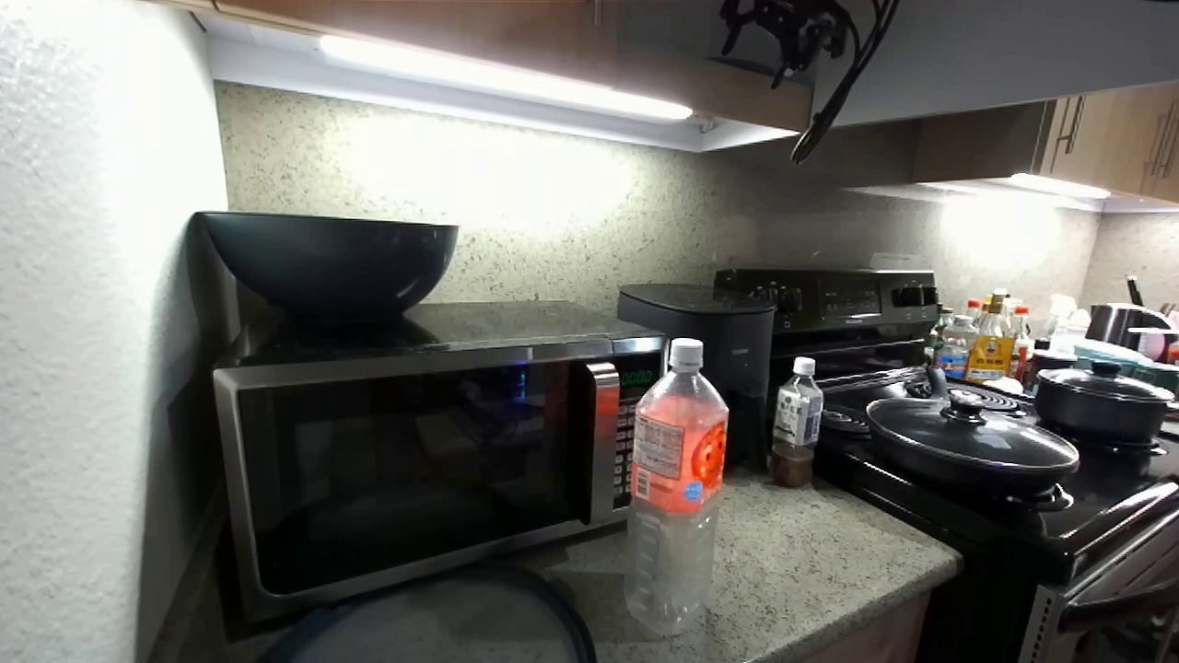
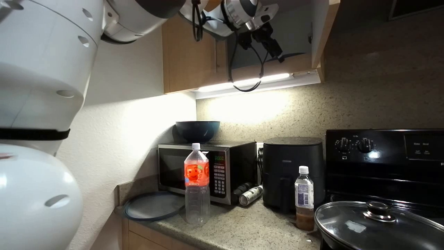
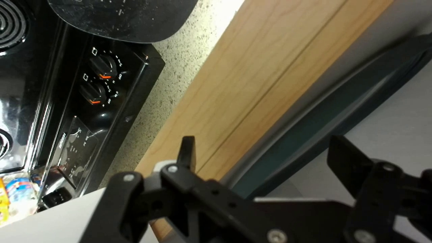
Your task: Take the lid out of the cupboard and place it on the microwave
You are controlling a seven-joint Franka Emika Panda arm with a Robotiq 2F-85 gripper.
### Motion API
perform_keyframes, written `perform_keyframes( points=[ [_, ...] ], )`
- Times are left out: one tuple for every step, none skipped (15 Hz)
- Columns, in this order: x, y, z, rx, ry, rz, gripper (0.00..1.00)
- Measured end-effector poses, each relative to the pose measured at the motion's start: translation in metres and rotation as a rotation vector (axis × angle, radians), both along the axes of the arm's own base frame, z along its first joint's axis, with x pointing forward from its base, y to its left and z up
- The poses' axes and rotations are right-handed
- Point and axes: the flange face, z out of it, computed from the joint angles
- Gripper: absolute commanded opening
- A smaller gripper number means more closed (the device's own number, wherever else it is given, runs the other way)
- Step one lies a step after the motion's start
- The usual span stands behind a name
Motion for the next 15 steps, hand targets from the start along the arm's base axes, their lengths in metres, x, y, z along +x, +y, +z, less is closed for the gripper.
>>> perform_keyframes(
  points=[
    [0.001,0.001,0.0,-0.001,0.001,0.001,1.0],
    [0.002,0.002,0.001,-0.001,0.001,0.003,1.0],
    [0.002,0.003,0.003,-0.001,0.002,0.004,1.0],
    [0.002,0.004,0.004,0.0,0.004,0.003,1.0],
    [0.001,0.005,0.006,0.001,0.007,0.003,1.0],
    [0.0,0.005,0.008,0.002,0.01,0.003,1.0],
    [-0.001,0.005,0.01,0.002,0.009,0.002,1.0],
    [-0.003,0.005,0.013,0.002,0.008,0.001,1.0],
    [-0.004,0.005,0.014,0.003,0.007,0.0,1.0],
    [-0.004,0.005,0.015,0.003,0.006,-0.001,1.0],
    [-0.004,0.005,0.015,0.003,0.007,-0.001,1.0],
    [-0.003,0.005,0.014,0.003,0.008,-0.001,1.0],
    [-0.002,0.004,0.012,0.003,0.012,-0.003,1.0],
    [0.001,0.003,0.008,0.004,0.023,-0.007,1.0],
    [0.005,0.001,0.002,0.006,0.038,-0.013,1.0]
  ],
)
